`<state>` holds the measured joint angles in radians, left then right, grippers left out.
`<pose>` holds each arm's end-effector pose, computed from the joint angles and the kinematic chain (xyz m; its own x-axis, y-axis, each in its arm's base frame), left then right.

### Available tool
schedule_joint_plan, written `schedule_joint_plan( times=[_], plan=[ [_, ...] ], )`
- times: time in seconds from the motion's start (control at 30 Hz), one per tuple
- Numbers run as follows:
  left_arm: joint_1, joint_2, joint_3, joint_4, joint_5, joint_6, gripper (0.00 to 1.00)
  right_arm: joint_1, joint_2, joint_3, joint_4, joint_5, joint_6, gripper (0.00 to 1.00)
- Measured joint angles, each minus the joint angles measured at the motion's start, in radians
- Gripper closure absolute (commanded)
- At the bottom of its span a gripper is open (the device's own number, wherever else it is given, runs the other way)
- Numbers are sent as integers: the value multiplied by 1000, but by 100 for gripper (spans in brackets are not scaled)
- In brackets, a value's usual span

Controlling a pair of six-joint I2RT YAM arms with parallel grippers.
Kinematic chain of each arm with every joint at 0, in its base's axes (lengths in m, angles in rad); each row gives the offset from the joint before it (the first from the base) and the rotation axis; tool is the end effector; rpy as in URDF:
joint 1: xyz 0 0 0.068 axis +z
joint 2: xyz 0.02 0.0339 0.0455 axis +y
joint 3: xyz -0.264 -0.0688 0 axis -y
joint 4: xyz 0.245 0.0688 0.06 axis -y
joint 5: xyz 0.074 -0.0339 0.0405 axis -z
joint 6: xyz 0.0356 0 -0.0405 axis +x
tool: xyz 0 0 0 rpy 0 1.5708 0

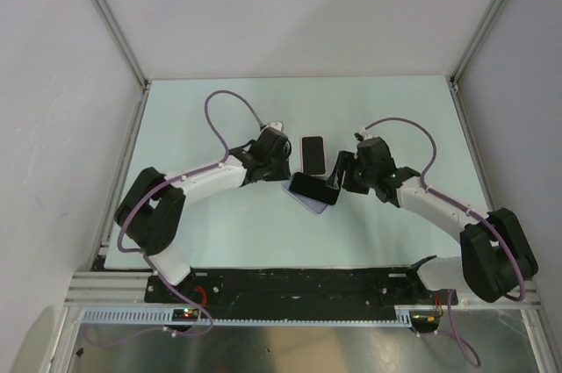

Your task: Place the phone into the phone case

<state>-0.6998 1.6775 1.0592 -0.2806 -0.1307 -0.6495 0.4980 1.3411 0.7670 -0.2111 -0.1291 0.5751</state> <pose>0.2712 -0.2222 0.1973 -0.8255 -0.0889 -0.5574 0.0970 0.9505 -0.2952 0.2399 0.1356 0.2106 -0.8223 0.1668 -0.5440 -0.1268 0.8783 0.4611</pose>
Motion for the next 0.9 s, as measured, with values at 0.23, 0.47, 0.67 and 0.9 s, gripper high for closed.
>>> schedule_joint_plan(
  times=[0.23,0.47,0.67,0.9],
  plan=[
    [15,53,101,-12,35,158,50,-44,-8,-130,90,20,14,20],
    [17,163,136,-20,124,280,49,-64,57,-213,293,-34,46,19],
    [18,180,136,-22,161,312,52,-64,137,-222,467,-79,89,24],
    [18,184,135,-21,164,312,60,-66,188,-246,600,-123,143,31]
  ],
)
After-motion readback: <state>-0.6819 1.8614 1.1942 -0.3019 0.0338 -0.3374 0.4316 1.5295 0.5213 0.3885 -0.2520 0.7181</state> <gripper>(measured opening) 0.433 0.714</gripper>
